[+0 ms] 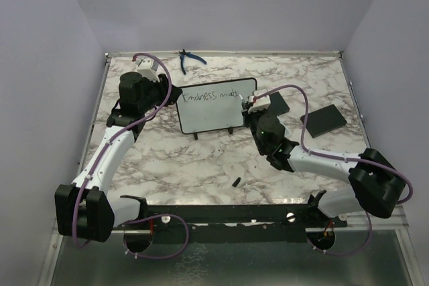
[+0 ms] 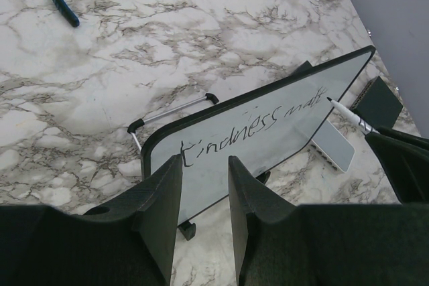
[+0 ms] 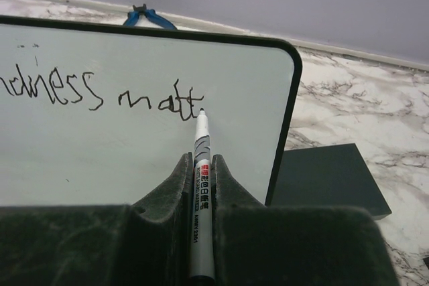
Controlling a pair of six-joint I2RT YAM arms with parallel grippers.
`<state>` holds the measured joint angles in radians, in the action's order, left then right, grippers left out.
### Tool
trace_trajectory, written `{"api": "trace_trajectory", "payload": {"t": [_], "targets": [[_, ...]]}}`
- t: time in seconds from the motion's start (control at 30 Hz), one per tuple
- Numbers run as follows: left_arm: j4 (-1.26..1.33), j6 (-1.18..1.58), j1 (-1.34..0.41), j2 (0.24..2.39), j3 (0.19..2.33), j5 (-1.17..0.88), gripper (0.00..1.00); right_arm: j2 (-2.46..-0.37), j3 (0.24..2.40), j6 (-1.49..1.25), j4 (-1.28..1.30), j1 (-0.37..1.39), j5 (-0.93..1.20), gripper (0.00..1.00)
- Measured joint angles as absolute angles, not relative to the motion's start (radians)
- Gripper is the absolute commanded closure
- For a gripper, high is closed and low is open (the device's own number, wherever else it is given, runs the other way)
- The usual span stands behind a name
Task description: Write a sentence on the whiteboard
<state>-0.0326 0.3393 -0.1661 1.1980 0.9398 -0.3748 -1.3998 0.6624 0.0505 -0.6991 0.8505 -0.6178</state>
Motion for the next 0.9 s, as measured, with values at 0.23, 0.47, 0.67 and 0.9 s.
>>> {"api": "trace_trajectory", "payload": {"t": [0.23,0.47,0.67,0.9], "targets": [[-0.033,0.339,-0.166,1.198,0.940,-0.375,0.65,-1.304,0.648,0.065,-0.697,0.850,-0.587,1.00],[-0.033,0.339,-0.166,1.198,0.940,-0.375,0.65,-1.266,0.638,0.068,-0.676,0.850,-0.586,1.00],[-0.033,0.339,-0.166,1.198,0.940,-0.375,0.65,-1.246,0.631,0.064,-0.645,0.835,-0.562,1.00],[-0.033,0.338,-0.166,1.197,0.940,-0.374,0.65,-1.197,0.612,0.060,-0.632,0.788,-0.494,1.00]]}}
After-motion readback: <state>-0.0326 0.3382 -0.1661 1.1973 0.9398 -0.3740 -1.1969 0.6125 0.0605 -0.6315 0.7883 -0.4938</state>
